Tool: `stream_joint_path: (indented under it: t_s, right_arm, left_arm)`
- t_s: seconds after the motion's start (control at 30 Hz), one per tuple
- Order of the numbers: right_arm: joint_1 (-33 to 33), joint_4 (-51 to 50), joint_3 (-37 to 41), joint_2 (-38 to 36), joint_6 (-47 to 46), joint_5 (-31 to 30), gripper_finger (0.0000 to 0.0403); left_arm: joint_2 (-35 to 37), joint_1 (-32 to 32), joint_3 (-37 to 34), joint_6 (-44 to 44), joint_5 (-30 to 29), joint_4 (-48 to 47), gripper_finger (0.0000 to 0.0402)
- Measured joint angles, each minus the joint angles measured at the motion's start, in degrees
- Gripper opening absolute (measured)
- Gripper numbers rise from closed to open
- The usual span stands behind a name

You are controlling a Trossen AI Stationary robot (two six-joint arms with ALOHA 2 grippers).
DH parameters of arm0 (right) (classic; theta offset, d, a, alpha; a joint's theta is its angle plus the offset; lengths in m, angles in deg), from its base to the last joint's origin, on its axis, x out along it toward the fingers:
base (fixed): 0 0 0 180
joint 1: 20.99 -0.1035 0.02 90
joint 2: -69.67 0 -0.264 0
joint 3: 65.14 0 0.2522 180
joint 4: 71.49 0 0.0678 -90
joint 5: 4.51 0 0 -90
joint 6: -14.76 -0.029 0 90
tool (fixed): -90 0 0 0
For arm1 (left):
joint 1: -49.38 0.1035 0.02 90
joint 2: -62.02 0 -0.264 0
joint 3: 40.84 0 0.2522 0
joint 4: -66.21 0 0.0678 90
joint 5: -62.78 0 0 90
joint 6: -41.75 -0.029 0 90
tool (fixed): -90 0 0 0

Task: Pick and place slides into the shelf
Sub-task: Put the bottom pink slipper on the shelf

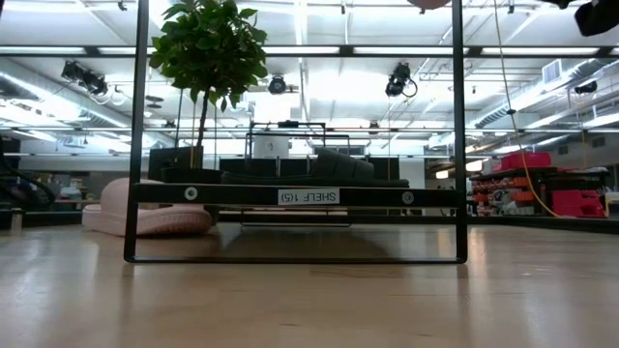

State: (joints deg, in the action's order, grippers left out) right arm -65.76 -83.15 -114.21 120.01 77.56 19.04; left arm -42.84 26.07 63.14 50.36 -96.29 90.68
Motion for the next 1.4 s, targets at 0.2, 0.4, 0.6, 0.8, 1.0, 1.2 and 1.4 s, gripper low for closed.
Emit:
stream_joint_path:
  t_s: [0.2,0.4,0.6,0.8,1.0,1.2,1.4]
  right_arm:
    - [0.1,1.7,0.0,0.1,-1.5,5.3,0.0197]
    - [1.8,6.8,0.0,0.1,0.3,10.2,0.0197]
    - [4.6,7.2,0.1,0.2,2.5,11.4,0.0197]
    - [7.5,9.1,0.1,0.2,3.1,11.5,0.0194]
    - [8.4,9.8,0.2,0.2,0.5,11.4,0.0126]
    - [8.3,8.8,0.2,0.2,0.5,11.4,0.0034]
    - [8.2,6.5,0.1,0.2,0.5,10.0,0.0034]
  left_arm:
    - [0.0,0.4,0.1,0.0,2.0,1.8,0.0058]
    - [-1.5,1.5,0.1,-2.1,6.1,8.4,0.0058]
    - [-2.3,2.0,0.1,-1.6,9.2,11.3,0.0058]
    - [-3.5,2.0,0.2,-2.2,11.1,14.4,0.0058]
    - [-3.7,2.3,0.2,-3.3,10.6,14.7,0.0058]
    - [-3.7,1.9,0.2,-8.4,10.5,14.5,0.0101]
    - [-2.7,-0.1,0.1,-17.3,9.7,14.0,0.0161]
